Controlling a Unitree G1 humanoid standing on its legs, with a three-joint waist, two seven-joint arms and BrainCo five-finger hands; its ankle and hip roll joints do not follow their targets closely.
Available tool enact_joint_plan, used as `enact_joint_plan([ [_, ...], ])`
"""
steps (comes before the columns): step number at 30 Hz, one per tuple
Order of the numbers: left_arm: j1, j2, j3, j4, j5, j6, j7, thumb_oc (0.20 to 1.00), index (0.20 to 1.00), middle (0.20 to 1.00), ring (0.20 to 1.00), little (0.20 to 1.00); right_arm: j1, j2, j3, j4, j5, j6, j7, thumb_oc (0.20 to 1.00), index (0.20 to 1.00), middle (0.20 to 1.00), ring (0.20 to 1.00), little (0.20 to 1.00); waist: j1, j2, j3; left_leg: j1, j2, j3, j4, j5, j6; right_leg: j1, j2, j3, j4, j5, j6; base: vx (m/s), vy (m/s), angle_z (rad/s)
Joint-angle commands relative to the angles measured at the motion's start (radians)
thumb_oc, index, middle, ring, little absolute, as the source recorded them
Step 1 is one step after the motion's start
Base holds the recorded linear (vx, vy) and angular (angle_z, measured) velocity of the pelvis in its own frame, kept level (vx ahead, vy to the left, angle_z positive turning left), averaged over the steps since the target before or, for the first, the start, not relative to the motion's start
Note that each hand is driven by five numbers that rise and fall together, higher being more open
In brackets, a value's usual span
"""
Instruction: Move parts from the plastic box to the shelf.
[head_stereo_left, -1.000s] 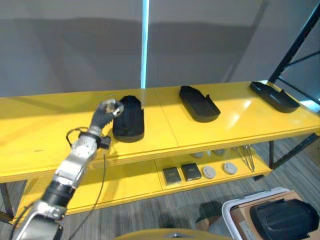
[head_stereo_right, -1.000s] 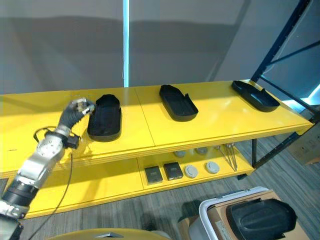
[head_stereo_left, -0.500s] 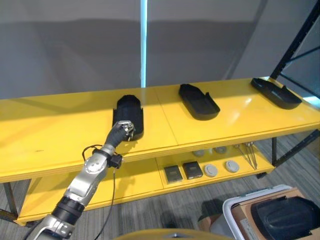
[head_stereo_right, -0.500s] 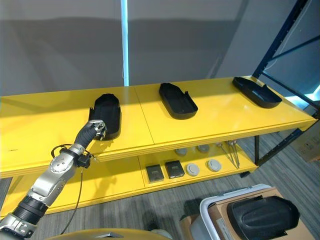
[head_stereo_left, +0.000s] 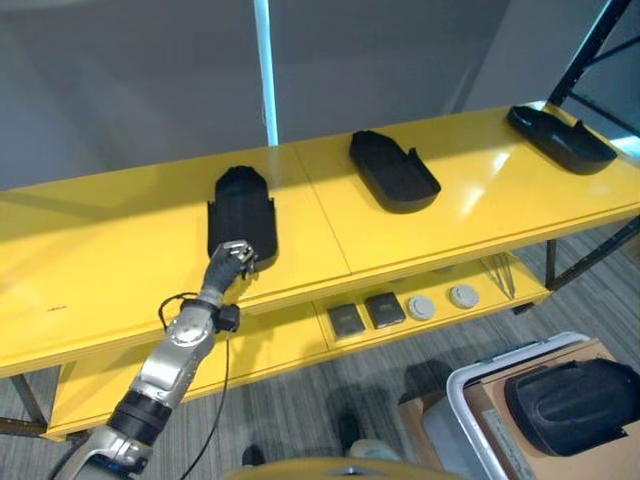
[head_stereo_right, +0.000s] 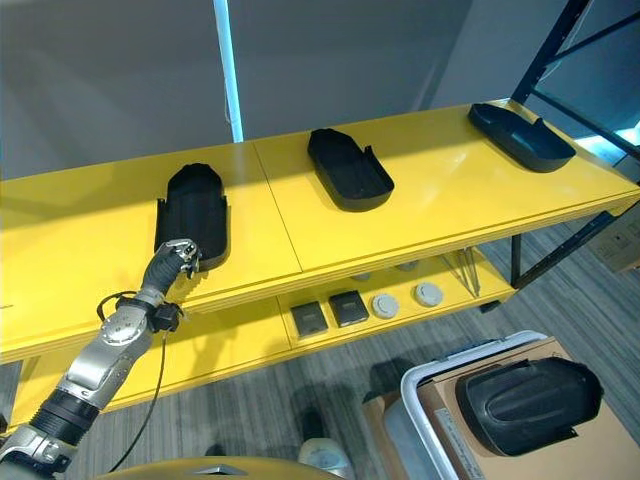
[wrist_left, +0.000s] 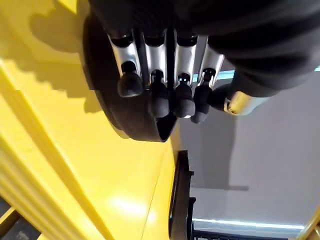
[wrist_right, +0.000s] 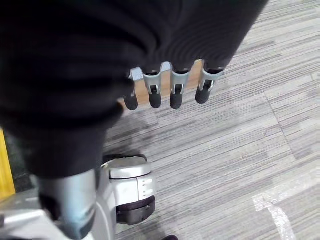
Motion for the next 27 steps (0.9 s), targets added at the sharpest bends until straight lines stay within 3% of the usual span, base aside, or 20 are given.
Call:
enact_joint_plan([
  [1,-0.15,-0.012,0.03,0.031,-0.007,-0.088,0.05,0.2,0.2,0.2,0.2,0.2,-0.06,-0.036,0.025,0.019,-0.033,0.021,-0.018,1.0,1.0,1.0,1.0,1.0,-0.022,0.037,0.053,0.001,0.022,0.03,0.0,-0.018,0.008,0.049,-0.033,0.018,0.004,-0.034,0.058,0.0,0.0,0.0],
  [11,-0.254,-0.031,0.036,0.127,-0.001,-0.166,0.143,0.2,0.2,0.2,0.2,0.2,-0.084,-0.067,0.068,-0.015,-0.058,0.039,-0.013,1.0,1.0,1.0,1.0,1.0,-0.055,0.04,0.112,-0.024,0.03,0.04,0.0,-0.001,-0.003,0.011,-0.03,0.039,0.004,-0.027,0.054,-0.02,0.011,-0.06],
  [16,-0.279,-0.035,0.043,0.137,-0.004,-0.165,0.146,0.2,0.2,0.2,0.2,0.2,-0.08,-0.069,0.066,0.0,-0.087,0.077,-0.029,1.0,1.0,1.0,1.0,1.0,-0.062,0.04,0.117,-0.017,0.033,0.038,0.0,-0.001,-0.007,0.016,-0.026,0.04,0.004,-0.03,0.054,0.01,-0.005,-0.03],
  [22,-0.217,-0.045,0.044,0.052,-0.033,-0.155,0.103,0.2,0.2,0.2,0.2,0.2,-0.079,-0.051,0.039,0.061,-0.149,0.103,-0.084,1.0,1.0,1.0,1.0,1.0,-0.029,0.043,0.073,0.018,0.037,0.028,0.0,-0.012,-0.012,0.066,-0.031,0.006,0.004,-0.047,0.055,0.02,-0.011,0.04],
  [27,-0.086,-0.022,0.032,-0.122,0.039,-0.257,0.073,0.2,0.2,0.2,0.2,0.2,-0.119,-0.022,0.045,0.072,-0.139,0.116,-0.099,1.0,1.0,1.0,1.0,1.0,0.034,0.04,0.04,0.037,0.035,0.011,0.0,-0.015,-0.008,0.114,-0.034,-0.039,0.004,-0.058,0.044,-0.08,-0.012,0.09],
])
